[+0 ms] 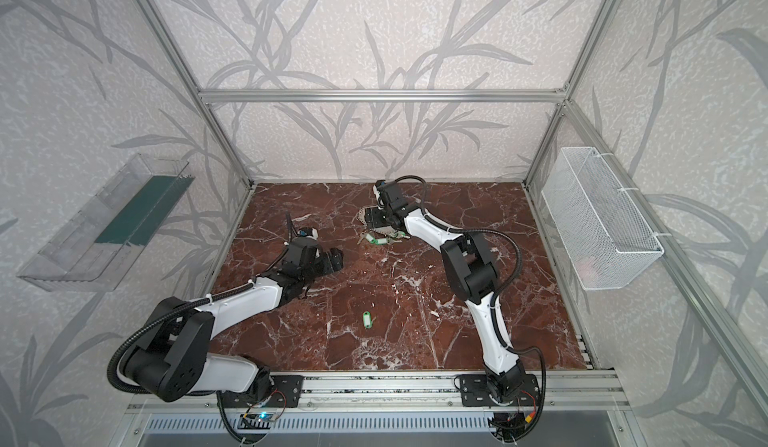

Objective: Put the keys on the keyring
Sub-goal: 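Reach the right gripper to the grey metal plate while the left gripper hovers, then close the right gripper on the edge of the grey metal plate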

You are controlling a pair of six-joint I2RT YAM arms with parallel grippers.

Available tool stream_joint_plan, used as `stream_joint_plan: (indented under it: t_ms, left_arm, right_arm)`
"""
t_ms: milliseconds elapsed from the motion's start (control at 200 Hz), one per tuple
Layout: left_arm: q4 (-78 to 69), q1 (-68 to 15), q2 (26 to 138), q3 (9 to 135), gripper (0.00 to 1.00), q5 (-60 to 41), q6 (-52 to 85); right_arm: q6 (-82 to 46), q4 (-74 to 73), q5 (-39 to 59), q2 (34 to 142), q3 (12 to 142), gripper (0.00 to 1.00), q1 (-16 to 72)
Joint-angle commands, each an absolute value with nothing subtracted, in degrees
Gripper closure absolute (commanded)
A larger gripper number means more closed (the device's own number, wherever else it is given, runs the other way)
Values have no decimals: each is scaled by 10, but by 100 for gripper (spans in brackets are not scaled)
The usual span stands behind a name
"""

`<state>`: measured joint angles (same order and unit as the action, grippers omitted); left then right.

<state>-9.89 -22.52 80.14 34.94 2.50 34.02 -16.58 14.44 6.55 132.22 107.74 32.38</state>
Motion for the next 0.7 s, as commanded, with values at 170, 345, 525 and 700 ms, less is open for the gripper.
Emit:
stream_joint_plan:
  t_ms: [170, 345, 525, 700]
  left_arm:
    - [-117, -228, 777, 337, 8, 39, 337]
    - [-102, -228, 785, 348, 8, 39, 336]
    - [-104, -228, 782, 346, 8, 38, 337]
    - [-99, -228, 776, 344, 8, 40, 335]
  right_arm:
    - [-145, 311, 93, 1453, 1275, 20, 336]
    - [-145, 349, 119, 1476, 1295, 17, 338]
    - [-137, 345, 141, 1431, 1198, 16, 340]
    - [-136, 269, 144, 1325, 1003, 15, 343]
